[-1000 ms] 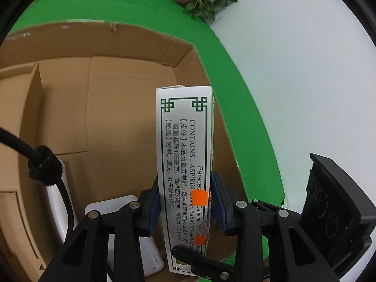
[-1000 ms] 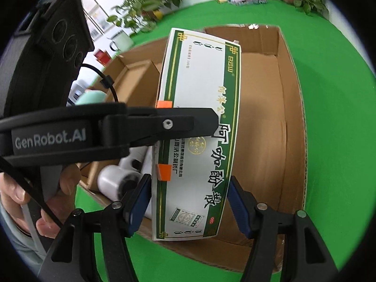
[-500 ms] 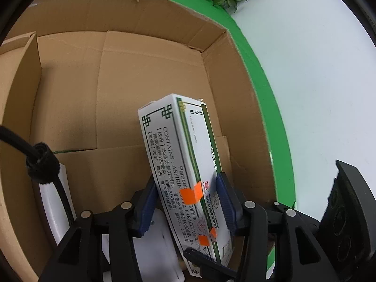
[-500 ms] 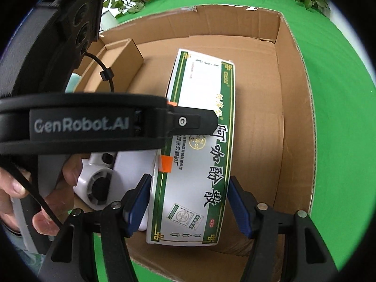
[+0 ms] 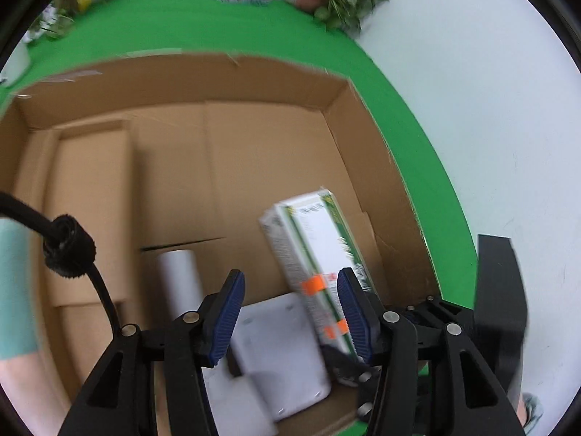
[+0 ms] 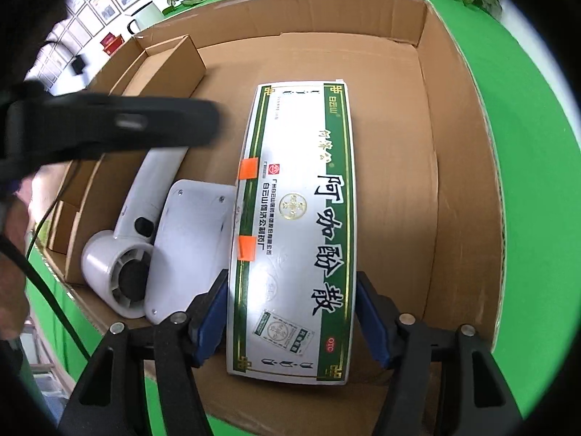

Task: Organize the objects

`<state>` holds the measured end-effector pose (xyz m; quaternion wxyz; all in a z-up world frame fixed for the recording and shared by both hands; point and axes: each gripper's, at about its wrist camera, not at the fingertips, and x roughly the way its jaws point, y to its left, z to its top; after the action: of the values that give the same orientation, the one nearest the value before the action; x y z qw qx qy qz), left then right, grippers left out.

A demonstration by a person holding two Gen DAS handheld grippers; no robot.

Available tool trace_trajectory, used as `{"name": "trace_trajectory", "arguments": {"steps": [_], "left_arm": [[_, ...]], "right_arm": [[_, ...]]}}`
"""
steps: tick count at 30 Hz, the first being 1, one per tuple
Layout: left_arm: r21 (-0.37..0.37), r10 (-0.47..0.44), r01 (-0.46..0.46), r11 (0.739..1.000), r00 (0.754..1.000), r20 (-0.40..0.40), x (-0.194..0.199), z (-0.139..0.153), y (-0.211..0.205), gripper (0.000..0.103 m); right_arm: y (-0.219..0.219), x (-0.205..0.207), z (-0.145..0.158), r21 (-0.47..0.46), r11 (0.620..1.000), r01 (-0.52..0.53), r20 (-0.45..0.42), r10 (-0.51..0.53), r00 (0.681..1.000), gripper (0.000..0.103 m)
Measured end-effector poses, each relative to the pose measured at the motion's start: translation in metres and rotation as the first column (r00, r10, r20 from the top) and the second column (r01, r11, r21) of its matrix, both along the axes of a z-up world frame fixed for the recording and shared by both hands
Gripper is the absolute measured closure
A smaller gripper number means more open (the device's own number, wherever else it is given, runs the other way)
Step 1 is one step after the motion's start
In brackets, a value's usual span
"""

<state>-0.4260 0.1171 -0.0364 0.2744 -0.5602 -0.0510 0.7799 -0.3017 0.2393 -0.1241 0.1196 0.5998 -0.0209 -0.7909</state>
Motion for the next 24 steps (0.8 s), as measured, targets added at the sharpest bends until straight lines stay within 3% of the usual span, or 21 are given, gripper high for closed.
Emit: {"name": "trace_trajectory", "arguments": {"steps": [3,7,12,15,18,19,20,24], "left_arm": [[0.012,0.054,-0.053,0.999,0.997,-0.061,0.016,0.015,-0.037,0.052],[0.035,0.120,-0.117,0.992,0.988,-0.097,0.033,0.024,-0.081,0.052],[0.010,0.156,-0.156,0.988,0.976,-0.152,0.067,0.035,-0.106,0.052],[-0.037,0.172,-0.188,0.982,0.951,-0.255,0.090,0.039,-0.118,0.052],[-0.109,0.201,-0.272,0.956,0.880,-0.429,0.114,0.042,-0.126,0.046],[-0.115,0.219,-0.306,0.945,0.855,-0.470,0.122,0.042,-0.129,0.039],[-0.115,0.241,-0.342,0.933,0.828,-0.506,0.124,0.036,-0.127,0.031],[-0.110,0.267,-0.416,0.903,0.744,-0.613,0.156,0.023,-0.135,0.021]], "right_arm": [[0.001,0.006,0.001,-0.056,0.998,-0.023,0.011,0.023,1.000,0.032],[-0.003,0.009,0.001,-0.059,0.998,-0.028,0.009,0.029,1.000,0.023],[-0.013,0.013,-0.004,-0.040,0.999,-0.034,0.033,0.036,0.999,0.023],[-0.013,0.015,-0.002,-0.033,0.999,-0.036,0.017,0.037,0.999,0.023],[-0.016,0.023,0.008,0.029,0.999,-0.035,-0.063,0.037,0.997,0.023],[-0.019,0.028,0.012,0.057,0.998,-0.032,-0.098,0.038,0.994,0.023],[-0.023,0.036,0.016,0.072,0.997,-0.037,-0.135,0.047,0.990,0.023],[-0.021,0.060,0.031,0.083,0.996,-0.026,-0.317,0.051,0.947,0.022]]}}
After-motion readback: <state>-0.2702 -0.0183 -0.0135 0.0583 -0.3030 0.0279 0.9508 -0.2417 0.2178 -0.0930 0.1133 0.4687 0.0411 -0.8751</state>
